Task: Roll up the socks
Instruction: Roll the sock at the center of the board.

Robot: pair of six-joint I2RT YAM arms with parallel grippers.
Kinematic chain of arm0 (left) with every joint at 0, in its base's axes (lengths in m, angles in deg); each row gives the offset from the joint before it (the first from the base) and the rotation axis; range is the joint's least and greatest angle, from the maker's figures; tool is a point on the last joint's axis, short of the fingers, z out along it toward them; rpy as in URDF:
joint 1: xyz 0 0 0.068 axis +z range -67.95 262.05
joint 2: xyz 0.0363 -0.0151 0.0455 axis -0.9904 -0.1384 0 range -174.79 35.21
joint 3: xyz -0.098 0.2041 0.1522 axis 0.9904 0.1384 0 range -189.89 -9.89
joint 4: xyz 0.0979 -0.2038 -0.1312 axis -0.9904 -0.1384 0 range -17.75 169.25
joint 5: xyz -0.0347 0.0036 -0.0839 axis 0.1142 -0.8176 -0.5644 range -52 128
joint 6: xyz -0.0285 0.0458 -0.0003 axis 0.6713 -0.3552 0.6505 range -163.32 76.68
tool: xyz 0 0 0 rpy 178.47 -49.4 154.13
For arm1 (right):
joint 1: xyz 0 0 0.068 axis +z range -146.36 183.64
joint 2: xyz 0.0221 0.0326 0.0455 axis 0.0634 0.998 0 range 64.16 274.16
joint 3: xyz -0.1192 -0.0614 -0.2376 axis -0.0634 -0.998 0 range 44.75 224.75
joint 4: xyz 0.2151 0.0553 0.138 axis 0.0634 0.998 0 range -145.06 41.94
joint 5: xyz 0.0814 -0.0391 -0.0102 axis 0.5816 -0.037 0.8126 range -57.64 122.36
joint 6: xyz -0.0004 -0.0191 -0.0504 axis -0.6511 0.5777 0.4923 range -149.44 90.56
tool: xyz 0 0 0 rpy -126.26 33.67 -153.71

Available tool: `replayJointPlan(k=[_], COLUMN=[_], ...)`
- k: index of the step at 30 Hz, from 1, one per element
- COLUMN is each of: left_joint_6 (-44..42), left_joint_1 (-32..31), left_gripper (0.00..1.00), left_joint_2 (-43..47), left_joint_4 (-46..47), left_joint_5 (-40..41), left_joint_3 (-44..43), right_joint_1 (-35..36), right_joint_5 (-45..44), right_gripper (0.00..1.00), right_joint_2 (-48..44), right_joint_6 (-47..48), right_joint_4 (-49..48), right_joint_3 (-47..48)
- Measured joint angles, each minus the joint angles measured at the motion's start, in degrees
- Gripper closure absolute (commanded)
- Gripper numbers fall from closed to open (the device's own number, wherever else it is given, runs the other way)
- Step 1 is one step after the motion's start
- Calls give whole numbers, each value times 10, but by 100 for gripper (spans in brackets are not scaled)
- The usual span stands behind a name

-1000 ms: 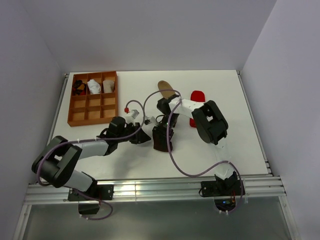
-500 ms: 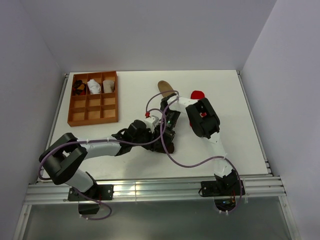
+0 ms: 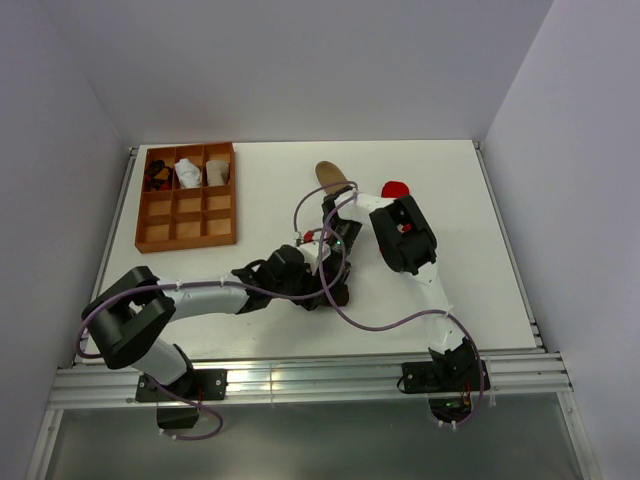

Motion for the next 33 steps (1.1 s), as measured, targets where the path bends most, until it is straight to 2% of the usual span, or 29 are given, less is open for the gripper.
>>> replayJointPlan(k=[8, 18, 27, 33], left_joint_6=[-35, -108, -150, -160], left_joint_1=[-98, -191, -209, -211], left_gripper=[30, 30, 33, 47], left_joint_2=[1, -40, -68, -73], left_joint_4=[-32, -15, 14, 31], left_joint_5=[136, 310, 346, 339], left_joint_3=[-15, -40, -36, -29], right_joint_1=[-1, -3, -5, -5], right_joint_5=[-4, -7, -9, -9], right_gripper=[79, 79, 79, 79], right_joint_2=[1, 1, 1, 1], right_joint_6=[-11, -16, -20, -21], right_joint_4=[1, 2, 5, 5], right_joint_3=[0, -7, -15, -15])
